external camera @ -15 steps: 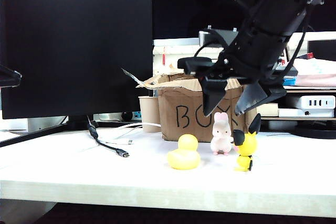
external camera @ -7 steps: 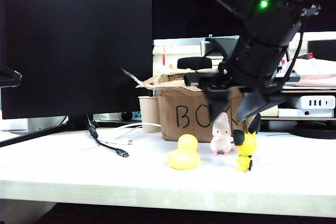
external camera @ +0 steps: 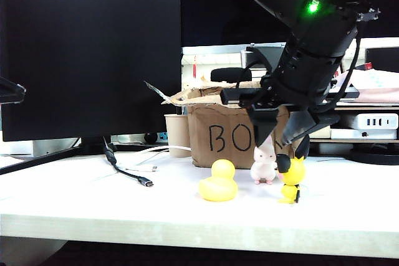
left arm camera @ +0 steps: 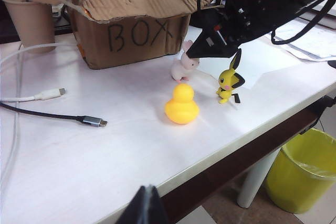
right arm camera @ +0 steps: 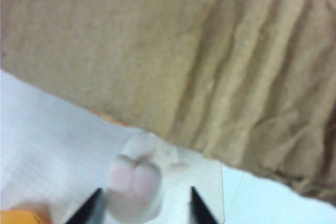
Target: Put the doll that is least similar in color compared to the others into the paper box.
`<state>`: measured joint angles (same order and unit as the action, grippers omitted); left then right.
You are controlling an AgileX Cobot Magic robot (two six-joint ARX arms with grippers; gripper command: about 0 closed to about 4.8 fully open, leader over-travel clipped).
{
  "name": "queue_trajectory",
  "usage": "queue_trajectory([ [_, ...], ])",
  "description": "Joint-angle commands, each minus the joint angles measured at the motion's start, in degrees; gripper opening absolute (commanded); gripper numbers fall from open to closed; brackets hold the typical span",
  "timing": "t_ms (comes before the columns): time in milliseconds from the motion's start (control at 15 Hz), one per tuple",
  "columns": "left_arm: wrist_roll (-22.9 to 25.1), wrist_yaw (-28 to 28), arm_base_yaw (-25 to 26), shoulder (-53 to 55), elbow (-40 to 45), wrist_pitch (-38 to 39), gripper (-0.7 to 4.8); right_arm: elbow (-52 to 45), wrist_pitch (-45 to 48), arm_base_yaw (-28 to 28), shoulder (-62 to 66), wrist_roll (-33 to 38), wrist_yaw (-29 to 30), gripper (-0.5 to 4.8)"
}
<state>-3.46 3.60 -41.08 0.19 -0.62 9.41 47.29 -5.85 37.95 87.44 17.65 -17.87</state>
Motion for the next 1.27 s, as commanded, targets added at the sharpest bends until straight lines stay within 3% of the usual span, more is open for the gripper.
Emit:
queue_trajectory([
  [67,0.0,0.1,0.0,0.0,0.1,0.8,-0.05,0.1,1.0,0.1,-0.2,0.4,-0.4,1.38],
  [601,0.0,0.1,0.0,0.0,0.1,0.8,-0.05,0.1,0.3,0.1,-0.2,0.4,0.0,0.16],
  [734,0.0,0.1,0.0,0.0,0.1,0.8,-0.05,0.1,-0.2,0.1,-0.2,0.4,1.2,0.07],
  [1134,0.0,0.1,0.0,0.0,0.1,0.8,-0.05,0.1,-1.3,0.1,-2.0,0.4,1.3,0.09],
  [1268,0.0,0.1,0.0,0.0,0.1,0.8,-0.05,0.1,-1.2,0.1,-2.0,0.4,1.3,1.0],
])
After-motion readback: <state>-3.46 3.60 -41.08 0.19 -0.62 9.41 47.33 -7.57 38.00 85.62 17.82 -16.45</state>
